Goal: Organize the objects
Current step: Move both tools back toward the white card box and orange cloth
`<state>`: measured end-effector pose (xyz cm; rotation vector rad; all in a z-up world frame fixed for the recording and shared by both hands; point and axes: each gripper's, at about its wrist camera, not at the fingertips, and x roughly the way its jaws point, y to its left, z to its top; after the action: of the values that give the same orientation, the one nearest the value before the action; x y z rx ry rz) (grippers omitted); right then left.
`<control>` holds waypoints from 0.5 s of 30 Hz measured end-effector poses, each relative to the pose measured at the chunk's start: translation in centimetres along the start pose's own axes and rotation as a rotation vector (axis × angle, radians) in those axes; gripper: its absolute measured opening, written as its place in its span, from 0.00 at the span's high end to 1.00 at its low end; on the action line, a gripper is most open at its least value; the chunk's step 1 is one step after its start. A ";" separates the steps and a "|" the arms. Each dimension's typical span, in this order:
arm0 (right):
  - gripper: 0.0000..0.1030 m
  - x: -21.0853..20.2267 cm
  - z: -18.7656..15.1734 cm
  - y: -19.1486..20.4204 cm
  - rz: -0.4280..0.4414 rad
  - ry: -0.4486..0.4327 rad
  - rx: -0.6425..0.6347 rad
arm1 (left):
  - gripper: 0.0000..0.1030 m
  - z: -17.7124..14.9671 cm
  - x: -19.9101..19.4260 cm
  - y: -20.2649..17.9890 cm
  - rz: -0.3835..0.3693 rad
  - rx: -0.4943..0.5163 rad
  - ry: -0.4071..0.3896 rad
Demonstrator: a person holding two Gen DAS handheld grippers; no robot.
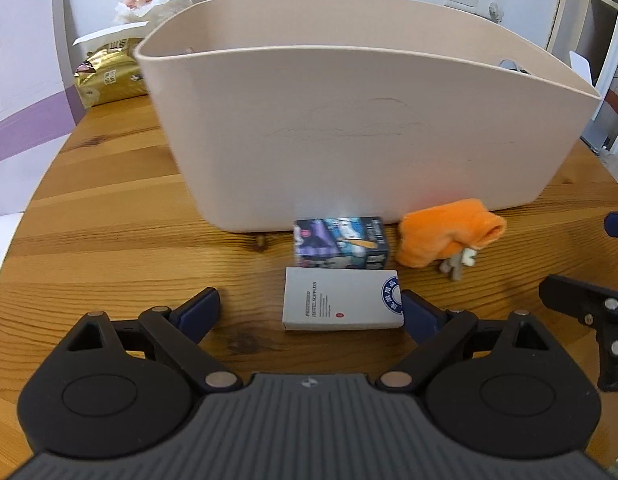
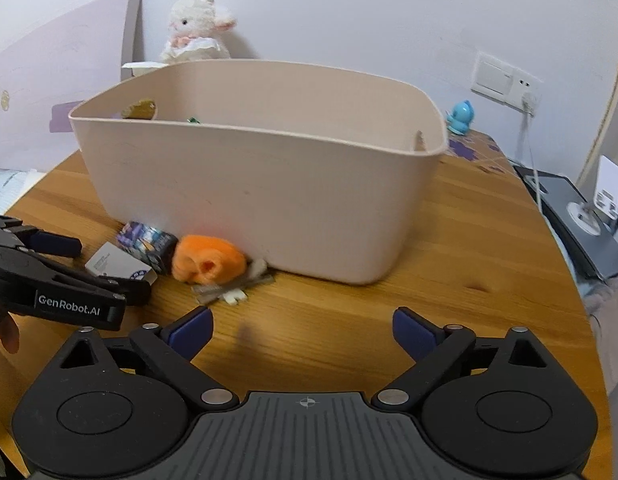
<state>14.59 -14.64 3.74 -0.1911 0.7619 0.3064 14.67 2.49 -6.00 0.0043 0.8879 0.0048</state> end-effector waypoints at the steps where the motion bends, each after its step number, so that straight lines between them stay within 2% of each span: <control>1: 0.07 0.1 0.2 0.2 0.006 -0.006 -0.001 | 0.08 0.0 0.0 0.3 0.001 -0.002 -0.001; 7: 0.13 1.3 1.1 1.7 0.035 -0.019 -0.022 | 0.11 0.2 0.1 2.0 0.003 -0.002 -0.011; 12: 0.19 2.6 1.6 2.6 0.049 -0.014 -0.028 | 0.20 0.3 -0.1 2.9 -0.005 0.011 -0.019; 14: 0.23 3.0 1.8 2.9 0.054 -0.015 -0.027 | 0.22 0.3 -0.1 3.2 -0.013 0.017 -0.027; 15: 0.29 3.2 1.8 3.0 0.055 -0.014 -0.028 | 0.23 0.2 0.0 3.3 -0.015 0.020 -0.030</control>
<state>16.92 -10.62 2.63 -0.1947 0.7498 0.3707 14.85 5.79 -5.82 0.0163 0.8575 -0.0184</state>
